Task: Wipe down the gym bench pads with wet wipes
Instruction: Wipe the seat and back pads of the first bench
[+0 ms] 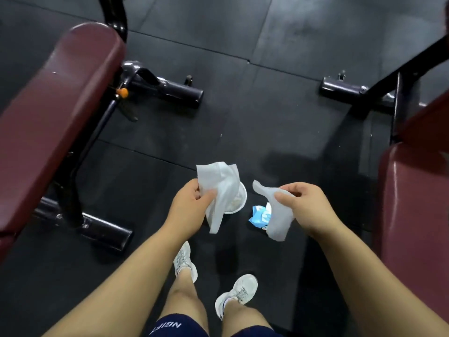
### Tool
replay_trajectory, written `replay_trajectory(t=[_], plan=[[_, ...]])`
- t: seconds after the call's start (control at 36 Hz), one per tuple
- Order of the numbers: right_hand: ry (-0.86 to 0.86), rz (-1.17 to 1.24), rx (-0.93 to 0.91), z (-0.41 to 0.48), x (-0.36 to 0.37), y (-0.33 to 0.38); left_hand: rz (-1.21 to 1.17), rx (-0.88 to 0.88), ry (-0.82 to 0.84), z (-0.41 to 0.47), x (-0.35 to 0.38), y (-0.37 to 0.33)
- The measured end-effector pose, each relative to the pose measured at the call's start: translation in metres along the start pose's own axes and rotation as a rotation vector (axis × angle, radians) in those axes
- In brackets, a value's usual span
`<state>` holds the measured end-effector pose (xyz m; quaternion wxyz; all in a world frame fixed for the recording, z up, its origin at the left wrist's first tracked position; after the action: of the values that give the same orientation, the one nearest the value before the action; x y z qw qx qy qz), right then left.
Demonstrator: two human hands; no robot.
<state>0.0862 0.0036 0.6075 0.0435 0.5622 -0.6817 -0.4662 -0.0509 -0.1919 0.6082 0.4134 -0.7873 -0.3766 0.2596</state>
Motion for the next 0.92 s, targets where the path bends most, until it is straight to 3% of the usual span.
replay_trajectory(t=[0.14, 0.31, 0.36, 0.5, 0.56, 0.67, 0.75, 0.83, 0.92], plan=[[-0.019, 0.168, -0.080, -0.011, 0.035, 0.067, -0.074, 0.010, -0.109, -0.006, -0.052, -0.017], [0.303, 0.492, -0.168, -0.022, 0.098, 0.172, -0.128, 0.049, -0.117, 0.000, -0.120, -0.052], [0.331, 0.428, -0.219, -0.022, 0.122, 0.202, -0.142, 0.071, -0.087, 0.005, -0.143, -0.065], [0.020, 0.113, -0.402, -0.010, 0.173, 0.262, -0.355, 0.089, -0.024, 0.012, -0.196, -0.096], [-0.011, 0.057, -0.422, -0.006, 0.189, 0.278, -0.449, 0.067, -0.014, 0.018, -0.215, -0.103], [0.023, -0.050, -0.421, 0.009, 0.217, 0.303, -0.564, -0.001, 0.008, 0.035, -0.246, -0.110], [0.092, -0.093, -0.392, 0.027, 0.228, 0.317, -0.501, 0.036, 0.011, 0.051, -0.261, -0.115], [0.244, -0.106, -0.314, 0.051, 0.233, 0.329, -0.450, 0.048, -0.081, 0.074, -0.271, -0.121], [0.343, -0.105, -0.346, 0.079, 0.235, 0.348, -0.418, 0.060, -0.195, 0.102, -0.287, -0.128]])
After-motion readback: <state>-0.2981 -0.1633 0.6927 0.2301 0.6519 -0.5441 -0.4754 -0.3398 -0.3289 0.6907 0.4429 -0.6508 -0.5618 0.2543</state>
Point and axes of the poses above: each hand's wrist, its own z-axis towards the middle knuckle, its own x-axis out of the palm, y = z × x, the point moved 1 cm from there along z, towards the middle knuckle, and after that the axes turned 11 degrees about -z, right-handed, at the moved point
